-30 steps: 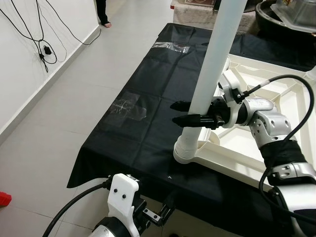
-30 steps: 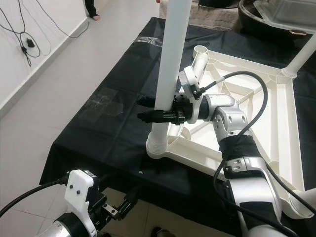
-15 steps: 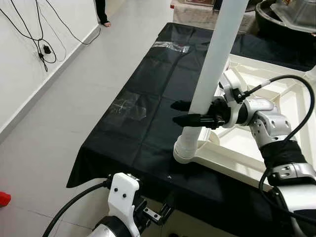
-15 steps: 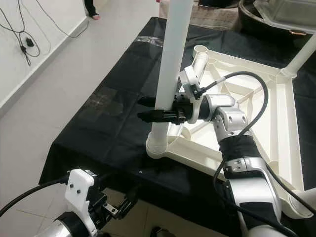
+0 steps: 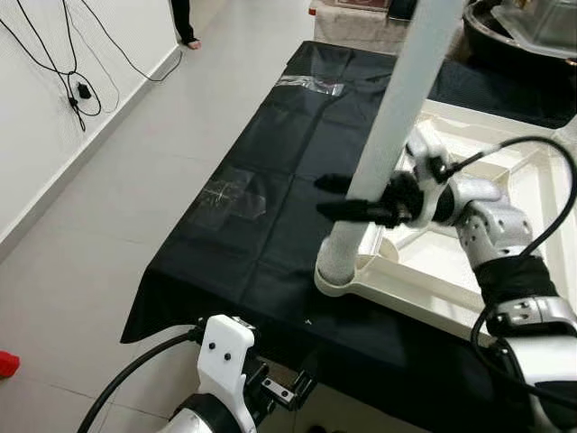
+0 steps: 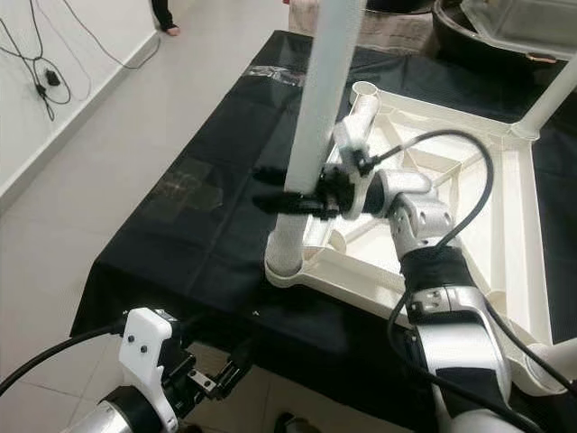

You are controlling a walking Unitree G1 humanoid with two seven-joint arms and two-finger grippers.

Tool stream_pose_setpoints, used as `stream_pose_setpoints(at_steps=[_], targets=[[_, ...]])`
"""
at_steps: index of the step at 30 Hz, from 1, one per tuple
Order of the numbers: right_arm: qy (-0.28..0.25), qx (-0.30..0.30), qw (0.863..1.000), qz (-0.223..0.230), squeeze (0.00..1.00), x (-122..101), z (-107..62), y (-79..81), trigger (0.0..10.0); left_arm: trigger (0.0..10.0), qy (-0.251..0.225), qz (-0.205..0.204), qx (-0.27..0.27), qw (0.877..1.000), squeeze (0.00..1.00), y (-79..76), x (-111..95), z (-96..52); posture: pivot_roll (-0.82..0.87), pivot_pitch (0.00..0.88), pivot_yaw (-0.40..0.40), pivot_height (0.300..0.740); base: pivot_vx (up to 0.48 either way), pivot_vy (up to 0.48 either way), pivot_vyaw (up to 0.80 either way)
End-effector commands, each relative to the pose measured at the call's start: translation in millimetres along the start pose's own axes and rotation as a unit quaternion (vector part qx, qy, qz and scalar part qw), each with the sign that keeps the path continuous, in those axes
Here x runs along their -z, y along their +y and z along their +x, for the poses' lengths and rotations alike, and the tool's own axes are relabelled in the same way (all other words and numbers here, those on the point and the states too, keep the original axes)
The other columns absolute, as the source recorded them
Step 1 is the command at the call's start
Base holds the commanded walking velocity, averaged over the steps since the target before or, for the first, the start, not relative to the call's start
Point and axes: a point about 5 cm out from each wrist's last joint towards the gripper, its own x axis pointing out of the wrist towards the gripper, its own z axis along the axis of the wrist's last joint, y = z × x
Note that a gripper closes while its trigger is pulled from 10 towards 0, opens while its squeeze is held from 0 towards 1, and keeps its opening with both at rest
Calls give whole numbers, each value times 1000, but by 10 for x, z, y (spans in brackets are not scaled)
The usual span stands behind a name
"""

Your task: Building children table

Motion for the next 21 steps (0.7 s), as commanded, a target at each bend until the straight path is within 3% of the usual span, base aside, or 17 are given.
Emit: stream_pose_setpoints(at_steps=[1,10,21], targets=[[-12,-4,1000,-17,0,-69,4,3,10000,10000,14,-2,-1,1000,0,-5,50,-14,132,227,-69,740,0,0,0],[14,-33,999,-1,0,49,-3,85,10000,10000,15,-2,1,1000,0,-10,54,-11,131,224,-68,740,0,0,0],[24,-26,999,12,0,86,-56,66,10000,10000,14,-1,0,1000,0,10,41,1,122,251,-60,740,0,0,0]])
